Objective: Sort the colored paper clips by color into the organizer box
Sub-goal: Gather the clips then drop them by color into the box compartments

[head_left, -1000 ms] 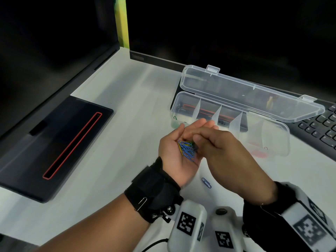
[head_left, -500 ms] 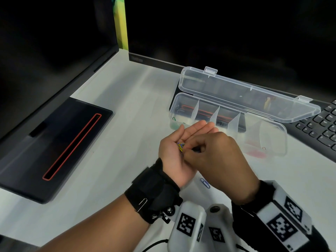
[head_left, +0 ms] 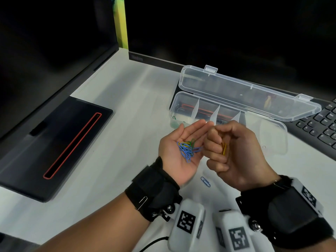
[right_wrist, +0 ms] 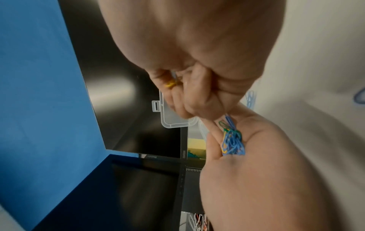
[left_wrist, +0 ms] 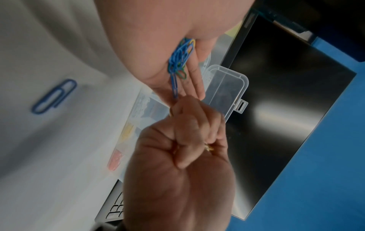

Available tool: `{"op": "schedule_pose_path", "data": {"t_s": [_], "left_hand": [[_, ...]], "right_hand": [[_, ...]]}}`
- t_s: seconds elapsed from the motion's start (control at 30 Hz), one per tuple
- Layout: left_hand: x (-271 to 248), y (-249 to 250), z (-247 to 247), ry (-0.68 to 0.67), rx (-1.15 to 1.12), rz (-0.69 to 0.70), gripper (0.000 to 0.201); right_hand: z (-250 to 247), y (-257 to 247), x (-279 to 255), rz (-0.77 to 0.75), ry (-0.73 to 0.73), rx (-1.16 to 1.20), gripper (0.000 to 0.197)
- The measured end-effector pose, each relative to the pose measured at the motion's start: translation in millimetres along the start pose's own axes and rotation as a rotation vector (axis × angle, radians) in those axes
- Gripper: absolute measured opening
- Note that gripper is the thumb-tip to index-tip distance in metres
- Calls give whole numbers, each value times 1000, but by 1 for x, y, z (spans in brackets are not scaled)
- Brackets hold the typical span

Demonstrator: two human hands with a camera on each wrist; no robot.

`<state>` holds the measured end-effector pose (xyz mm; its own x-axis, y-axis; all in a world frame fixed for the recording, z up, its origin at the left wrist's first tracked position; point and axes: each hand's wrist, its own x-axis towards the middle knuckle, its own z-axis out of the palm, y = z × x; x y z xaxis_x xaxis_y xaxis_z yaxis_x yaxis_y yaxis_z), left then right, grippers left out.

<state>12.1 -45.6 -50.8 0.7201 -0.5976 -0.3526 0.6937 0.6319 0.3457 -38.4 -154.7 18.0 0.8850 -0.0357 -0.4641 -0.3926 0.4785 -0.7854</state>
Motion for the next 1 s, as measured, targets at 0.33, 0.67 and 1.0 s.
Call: {"op": "schedule_pose_path", "data": {"t_s": [0.33,0.67,1.0], "left_hand": [[5,-4,0,14,-66,14,50],[1,-1,-1,47,16,-39,49],[3,-3,0,21,-23,3,46]], "right_hand": [[16,-4,5,-461,102,-1091,39],[16,12,12,-460,228,-1572,9],[8,4,10,-423,162,-1035,12]]}}
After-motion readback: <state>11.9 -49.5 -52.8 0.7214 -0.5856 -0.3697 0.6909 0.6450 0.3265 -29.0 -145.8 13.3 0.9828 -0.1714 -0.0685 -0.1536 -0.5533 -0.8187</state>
